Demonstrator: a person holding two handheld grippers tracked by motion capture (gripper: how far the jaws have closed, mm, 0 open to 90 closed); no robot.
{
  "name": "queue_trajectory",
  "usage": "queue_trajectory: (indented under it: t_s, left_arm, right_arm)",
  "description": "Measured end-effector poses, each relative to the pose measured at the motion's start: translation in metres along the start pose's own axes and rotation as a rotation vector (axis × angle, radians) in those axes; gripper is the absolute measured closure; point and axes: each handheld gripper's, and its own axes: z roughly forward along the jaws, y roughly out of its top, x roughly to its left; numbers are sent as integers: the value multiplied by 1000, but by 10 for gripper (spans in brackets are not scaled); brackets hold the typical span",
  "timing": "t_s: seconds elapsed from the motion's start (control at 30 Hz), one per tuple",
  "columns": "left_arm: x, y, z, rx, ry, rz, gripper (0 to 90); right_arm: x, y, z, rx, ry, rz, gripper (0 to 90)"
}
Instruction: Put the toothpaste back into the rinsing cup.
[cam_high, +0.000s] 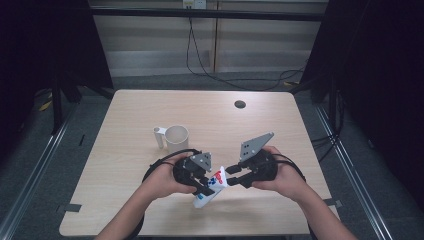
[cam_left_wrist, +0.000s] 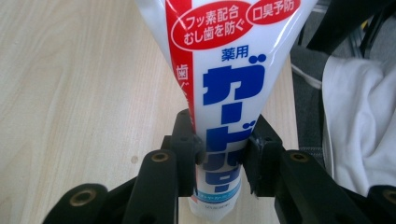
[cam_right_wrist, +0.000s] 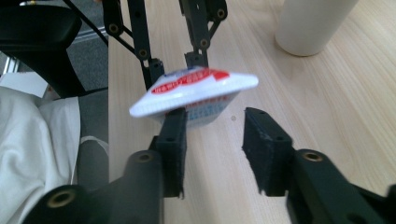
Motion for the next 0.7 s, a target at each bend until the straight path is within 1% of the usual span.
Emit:
queue_trajectory:
  t_s: [0.03,0.07,0.1,0.13,0.2,0.23,0.27,0.3,0.33,0.37,0.4,0.43,0.5,0.53,0.6,0.63,0.67,0.7]
  left_arm:
    - [0,-1,-3,-14,3,-2,692]
    - [0,-1,-5,-24,5,-15,693]
    - [0,-1,-8,-42,15,-19,696]
    - [1,-2,-11,-56,14,-26,698]
    - [2,-3,-16,-91,26,-37,700]
    - [2,-3,-18,-112,37,-52,701]
    - [4,-4,-21,-134,50,-56,702]
    - [5,-5,-24,-145,56,-58,703]
    - [5,-6,-25,-170,67,-63,703]
    - [6,-7,-28,-193,73,-76,704]
    - [6,-8,-30,-204,72,-90,704]
    - [6,-10,-32,-242,84,-107,705]
    - [8,-12,-37,-277,102,-121,707]
    - [7,-13,-39,-302,121,-125,707]
    - [8,-14,-44,-329,125,-134,707]
    - [7,-15,-46,-346,136,-135,708]
    - [7,-15,-47,-349,135,-139,709]
    - [7,-16,-49,-359,147,-142,709]
  right_arm:
    - [0,-1,0,-5,1,8,559]
    - [-1,-3,0,-8,-7,19,521]
    - [-2,-5,1,-15,-6,26,496]
    - [-2,-7,2,-22,-6,34,468]
    - [-2,-10,4,-30,-11,25,410]
    - [-2,-12,5,-27,-12,27,388]
    - [-1,-15,6,-22,-23,33,365]
    - [-1,-18,7,-13,-42,40,337]
    - [-1,-21,9,-10,-53,43,305]
    - [-1,-23,10,-12,-58,50,294]
    - [-1,-27,11,-16,-57,61,285]
    - [-2,-31,12,-17,-61,72,273]
    - [-3,-39,15,-14,-86,95,246]
    - [-4,-44,16,-7,-96,108,232]
    - [-6,-55,19,-9,-107,134,227]
    - [-6,-60,21,-1,-114,149,209]
    - [-7,-65,23,8,-121,158,200]
    - [-7,-69,23,16,-129,161,200]
